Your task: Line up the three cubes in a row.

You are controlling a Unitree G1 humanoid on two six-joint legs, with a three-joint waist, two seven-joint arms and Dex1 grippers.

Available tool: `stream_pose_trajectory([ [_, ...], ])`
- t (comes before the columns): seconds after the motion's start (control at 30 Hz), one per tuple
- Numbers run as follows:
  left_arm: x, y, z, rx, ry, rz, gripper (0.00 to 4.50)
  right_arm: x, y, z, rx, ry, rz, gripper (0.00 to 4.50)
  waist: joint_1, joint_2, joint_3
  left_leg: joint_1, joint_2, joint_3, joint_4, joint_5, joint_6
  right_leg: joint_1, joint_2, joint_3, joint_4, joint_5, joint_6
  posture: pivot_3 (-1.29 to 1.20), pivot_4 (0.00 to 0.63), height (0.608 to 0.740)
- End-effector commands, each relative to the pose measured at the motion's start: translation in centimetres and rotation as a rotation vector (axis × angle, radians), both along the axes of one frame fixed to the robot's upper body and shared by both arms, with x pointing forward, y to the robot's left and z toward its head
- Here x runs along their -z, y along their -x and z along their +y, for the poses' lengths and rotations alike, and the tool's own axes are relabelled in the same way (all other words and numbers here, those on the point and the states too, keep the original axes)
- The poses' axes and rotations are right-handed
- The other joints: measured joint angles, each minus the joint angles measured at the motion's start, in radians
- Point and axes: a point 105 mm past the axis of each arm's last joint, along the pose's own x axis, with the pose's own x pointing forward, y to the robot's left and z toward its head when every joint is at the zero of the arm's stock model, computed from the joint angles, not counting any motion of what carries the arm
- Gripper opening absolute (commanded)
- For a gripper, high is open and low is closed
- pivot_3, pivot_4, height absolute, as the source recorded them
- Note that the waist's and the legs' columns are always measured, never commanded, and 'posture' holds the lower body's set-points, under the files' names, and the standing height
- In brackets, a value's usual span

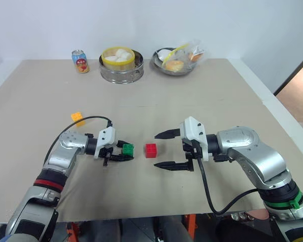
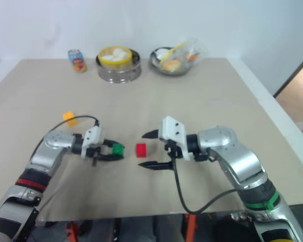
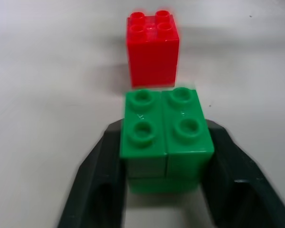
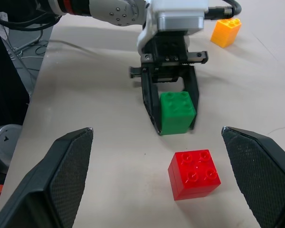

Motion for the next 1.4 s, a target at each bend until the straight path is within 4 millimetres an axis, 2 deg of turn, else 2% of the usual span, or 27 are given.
stream_pose_trajectory([
  [0.03,-1.1,-0.4,0.5,-0.012,0.000,-0.037,3.72,-0.6,0.3,0.0,-0.018,-0.001,-0.041,4.50,0.000,0.000,0.000,0.000,0.000,0.000,0.000,0.000,0.000,0.000,0.000,0.000,0.000,0.000,0.000,0.00,0.150,0.740],
  [0.1,-1.2,-0.3,0.7,-0.011,-0.001,-0.039,4.37,-0.6,0.3,0.0,-0.019,0.000,-0.041,4.50,0.000,0.000,0.000,-0.001,0.000,0.000,0.000,0.000,0.000,0.000,0.000,0.000,0.000,0.000,0.000,0.00,0.150,0.740],
  [0.13,-1.3,-0.3,0.8,-0.010,-0.003,-0.043,4.48,-0.6,0.3,0.1,-0.019,0.000,-0.042,4.50,0.000,0.000,0.000,-0.001,0.000,0.000,0.000,0.000,0.000,0.000,0.000,0.000,0.000,-0.001,0.000,0.00,0.150,0.740],
  [0.23,-2.1,0.2,1.6,-0.003,-0.014,-0.071,4.48,-0.6,0.2,0.1,-0.021,-0.001,-0.043,4.50,0.000,0.000,0.000,-0.001,0.000,0.000,-0.001,-0.001,0.001,-0.001,0.000,0.000,0.000,-0.001,-0.001,0.00,0.150,0.740],
  [0.4,-4.4,1.8,3.1,-0.013,-0.002,-0.099,4.48,-1.1,0.1,0.2,-0.026,-0.013,-0.051,4.50,-0.002,0.000,0.000,-0.001,0.001,0.000,-0.001,-0.001,0.001,-0.001,0.000,0.000,0.000,-0.001,-0.001,0.00,0.150,0.740],
  [0.6,-6.1,4.1,5.7,-0.141,0.002,-0.027,4.48,-1.6,-0.1,0.5,-0.023,-0.040,-0.043,4.50,-0.005,0.000,0.000,0.000,0.002,0.002,-0.002,-0.001,0.000,-0.002,0.000,0.001,0.000,-0.001,-0.001,0.00,0.150,0.740],
  [0.7,-8.1,2.7,7.9,-0.379,0.114,-0.051,4.48,-2.0,-0.5,0.7,0.000,-0.099,-0.048,4.50,-0.002,0.000,0.000,0.000,0.002,0.001,-0.002,-0.001,0.000,-0.002,0.000,0.000,0.000,-0.001,-0.001,0.00,0.150,0.740],
  [0.8,-9.8,0.7,10.4,-0.620,0.211,-0.159,4.48,-4.1,-1.6,1.5,0.073,-0.277,-0.065,4.50,-0.002,0.000,0.000,0.000,0.002,0.001,-0.001,-0.001,0.000,-0.002,0.000,0.000,0.000,-0.001,-0.001,0.00,0.150,0.740],
  [0.83,-10.4,-0.3,11.8,-0.746,0.235,-0.238,4.48,-4.8,-1.8,1.8,0.081,-0.333,-0.073,4.50,-0.002,0.000,0.000,0.000,0.002,0.001,-0.001,-0.001,0.000,-0.002,0.000,0.000,0.000,-0.001,-0.001,0.00,0.150,0.740],
  [0.93,-11.0,-1.7,14.6,-1.036,0.316,-0.351,4.48,-5.1,-1.6,2.8,0.063,-0.365,-0.095,4.50,0.000,0.000,0.000,0.000,0.002,0.001,-0.001,-0.001,0.000,-0.001,0.000,0.000,0.000,0.000,0.000,0.00,0.150,0.740],
  [1.1,-9.5,-2.9,15.2,-1.204,0.360,-0.327,4.48,-4.4,-1.6,3.5,0.038,-0.334,-0.138,4.50,0.001,-0.001,0.000,-0.001,0.001,0.002,-0.001,-0.001,0.000,-0.001,0.000,0.001,-0.001,0.002,0.004,0.00,0.150,0.740],
  [1.4,-7.9,-5.2,15.4,-1.299,0.366,-0.254,4.48,-4.2,-2.4,3.6,0.044,-0.309,-0.187,4.50,0.000,-0.001,-0.001,0.000,0.001,0.002,-0.001,0.000,0.000,-0.001,0.001,0.001,0.000,0.001,0.001,0.00,0.150,0.740],
])
